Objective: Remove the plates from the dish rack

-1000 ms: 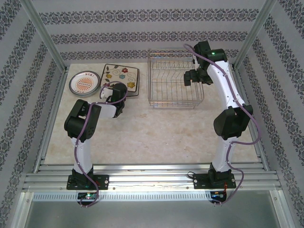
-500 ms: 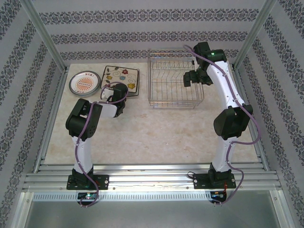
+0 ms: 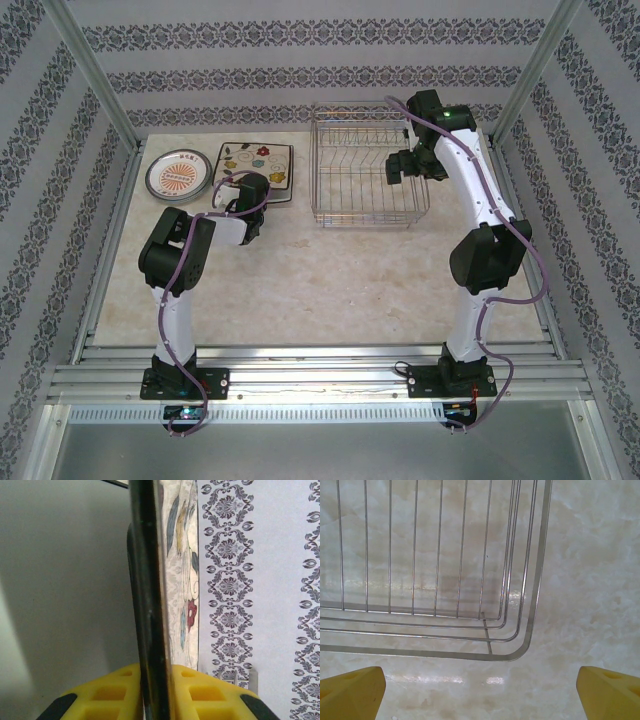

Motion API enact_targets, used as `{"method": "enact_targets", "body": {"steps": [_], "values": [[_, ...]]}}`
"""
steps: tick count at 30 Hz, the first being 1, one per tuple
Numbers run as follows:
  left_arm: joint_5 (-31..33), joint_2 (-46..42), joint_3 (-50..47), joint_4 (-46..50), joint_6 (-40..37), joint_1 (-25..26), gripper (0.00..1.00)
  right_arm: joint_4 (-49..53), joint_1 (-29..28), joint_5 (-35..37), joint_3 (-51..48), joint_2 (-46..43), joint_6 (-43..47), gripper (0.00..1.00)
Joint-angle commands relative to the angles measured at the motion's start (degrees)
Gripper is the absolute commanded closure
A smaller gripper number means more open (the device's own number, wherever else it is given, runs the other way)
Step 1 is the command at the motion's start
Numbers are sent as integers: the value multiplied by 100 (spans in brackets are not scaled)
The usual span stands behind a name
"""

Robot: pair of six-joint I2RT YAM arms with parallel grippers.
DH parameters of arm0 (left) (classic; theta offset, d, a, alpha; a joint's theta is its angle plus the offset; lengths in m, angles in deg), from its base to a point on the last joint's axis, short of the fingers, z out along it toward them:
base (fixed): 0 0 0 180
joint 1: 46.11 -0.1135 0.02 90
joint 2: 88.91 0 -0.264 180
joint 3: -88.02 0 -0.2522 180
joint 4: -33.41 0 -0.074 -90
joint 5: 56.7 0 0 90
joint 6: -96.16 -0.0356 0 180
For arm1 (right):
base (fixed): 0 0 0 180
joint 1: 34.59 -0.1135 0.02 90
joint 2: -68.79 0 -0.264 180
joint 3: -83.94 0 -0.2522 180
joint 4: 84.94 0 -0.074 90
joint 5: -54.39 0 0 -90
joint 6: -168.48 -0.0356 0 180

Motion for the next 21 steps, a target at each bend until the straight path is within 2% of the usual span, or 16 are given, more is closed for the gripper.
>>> {"method": "enact_targets", "body": {"steps": [1, 15, 21], "values": [[123, -121, 242, -453, 69, 95, 80, -42, -76, -52, -69, -7, 37, 2], [-92, -128, 137, -228, 80, 97, 68, -237, -70, -105, -377, -103, 9, 2], [-217, -147, 212, 25, 117, 102, 52, -314, -70, -137, -526, -173, -19, 2]]}}
